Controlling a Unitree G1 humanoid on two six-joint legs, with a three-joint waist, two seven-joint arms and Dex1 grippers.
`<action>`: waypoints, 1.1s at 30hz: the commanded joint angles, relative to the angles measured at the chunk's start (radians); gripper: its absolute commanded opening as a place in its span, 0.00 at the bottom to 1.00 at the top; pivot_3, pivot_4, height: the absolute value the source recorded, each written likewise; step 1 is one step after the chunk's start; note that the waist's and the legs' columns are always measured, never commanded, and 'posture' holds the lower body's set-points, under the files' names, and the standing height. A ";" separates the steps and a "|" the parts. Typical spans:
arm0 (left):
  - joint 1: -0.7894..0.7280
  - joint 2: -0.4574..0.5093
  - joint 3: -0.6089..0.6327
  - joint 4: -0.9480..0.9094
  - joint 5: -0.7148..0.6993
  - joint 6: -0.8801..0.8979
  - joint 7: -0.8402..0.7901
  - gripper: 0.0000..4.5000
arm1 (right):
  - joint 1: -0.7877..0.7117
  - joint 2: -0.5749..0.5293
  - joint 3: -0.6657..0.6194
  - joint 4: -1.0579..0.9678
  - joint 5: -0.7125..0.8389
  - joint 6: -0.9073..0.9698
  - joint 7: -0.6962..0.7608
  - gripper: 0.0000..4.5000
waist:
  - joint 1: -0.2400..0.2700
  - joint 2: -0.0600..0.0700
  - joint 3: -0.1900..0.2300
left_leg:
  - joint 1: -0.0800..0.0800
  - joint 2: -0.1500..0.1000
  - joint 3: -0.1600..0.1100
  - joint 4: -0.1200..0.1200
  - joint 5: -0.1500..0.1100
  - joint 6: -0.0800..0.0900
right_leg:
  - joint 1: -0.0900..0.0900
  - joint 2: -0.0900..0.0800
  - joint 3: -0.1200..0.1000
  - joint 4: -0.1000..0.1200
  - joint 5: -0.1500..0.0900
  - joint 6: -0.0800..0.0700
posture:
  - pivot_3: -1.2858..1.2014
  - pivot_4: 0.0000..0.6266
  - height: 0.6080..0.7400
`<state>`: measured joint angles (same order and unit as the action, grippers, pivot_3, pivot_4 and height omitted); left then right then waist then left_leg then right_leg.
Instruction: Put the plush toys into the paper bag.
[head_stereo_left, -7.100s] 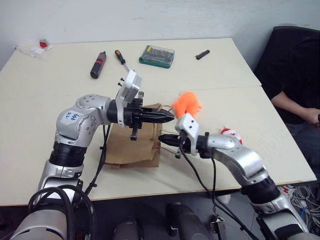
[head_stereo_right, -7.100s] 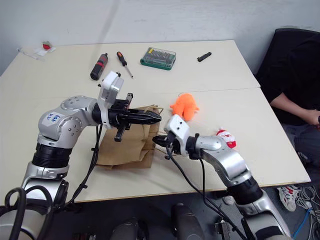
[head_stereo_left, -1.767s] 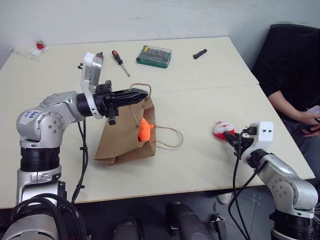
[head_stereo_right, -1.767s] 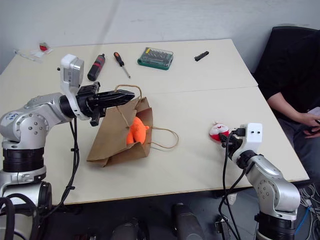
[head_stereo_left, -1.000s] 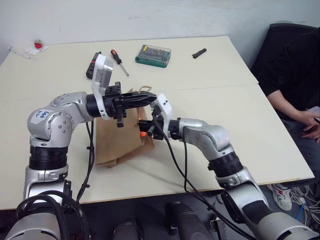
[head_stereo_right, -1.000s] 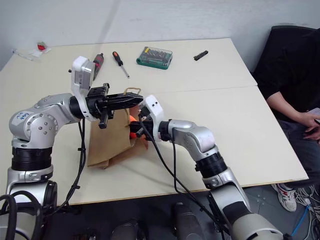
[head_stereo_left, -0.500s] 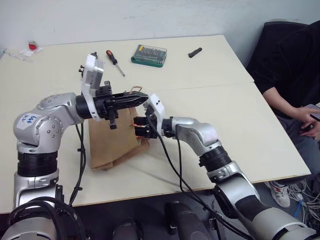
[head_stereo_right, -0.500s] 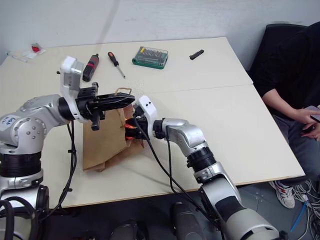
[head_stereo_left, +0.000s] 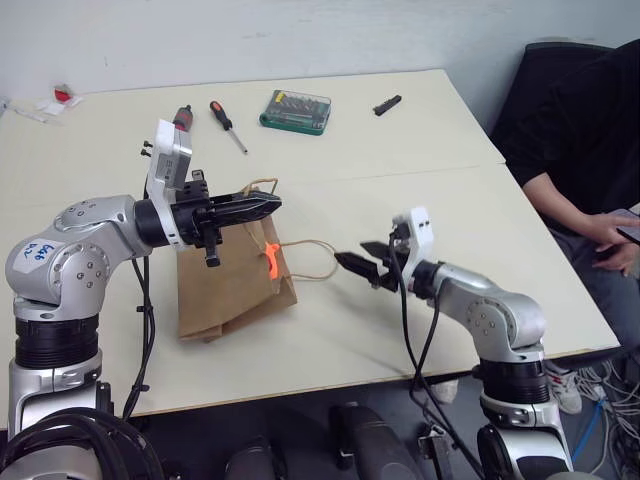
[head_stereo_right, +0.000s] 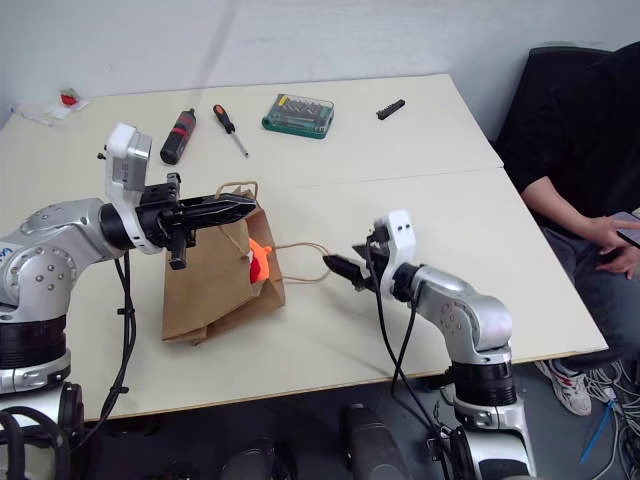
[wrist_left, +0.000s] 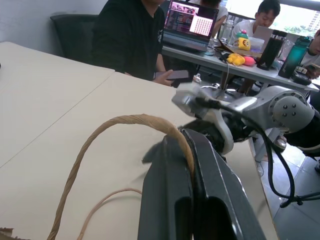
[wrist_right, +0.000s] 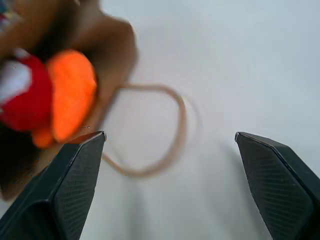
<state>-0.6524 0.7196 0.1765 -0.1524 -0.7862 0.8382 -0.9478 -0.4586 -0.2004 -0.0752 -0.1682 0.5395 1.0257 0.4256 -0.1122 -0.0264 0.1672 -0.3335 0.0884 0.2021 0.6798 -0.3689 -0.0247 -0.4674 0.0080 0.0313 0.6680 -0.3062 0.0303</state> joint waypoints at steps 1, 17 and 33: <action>-0.016 0.006 0.009 -0.018 -0.005 -0.018 -0.005 0.00 | -0.033 0.068 -0.021 0.055 0.033 0.005 -0.037 0.94 | -0.001 0.000 0.000 | 0.000 0.000 0.000 0.000 0.000 0.000 | 0.000 0.000 0.000 0.000 0.000 0.000 | 0.52 0.24 1.00; -0.032 -0.004 0.000 -0.006 0.000 -0.023 -0.003 0.00 | -0.122 0.091 0.002 0.158 0.034 -0.070 0.037 0.00 | 0.000 0.000 0.000 | 0.000 -0.002 0.000 0.000 0.000 0.000 | 0.000 0.000 0.000 0.001 0.000 0.000 | 0.52 0.24 1.00; -0.157 -0.244 -0.029 0.134 0.056 -0.140 0.133 0.00 | -0.248 -0.273 -0.199 -0.304 0.277 -0.023 -0.008 0.00 | 0.020 0.001 0.001 | 0.001 -0.004 0.000 -0.001 0.000 0.000 | 0.001 0.001 0.002 -0.002 0.001 0.001 | 0.52 0.24 1.00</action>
<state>-0.7869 0.4811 0.1495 -0.0186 -0.7492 0.7390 -0.8215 -0.7162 -0.4691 -0.2996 -0.4305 0.8294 1.0336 0.4247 -0.0927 -0.0250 0.1678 -0.3328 0.0841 0.2018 0.6784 -0.3686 -0.0249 -0.4665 0.0088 0.0326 0.6659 -0.3056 0.0314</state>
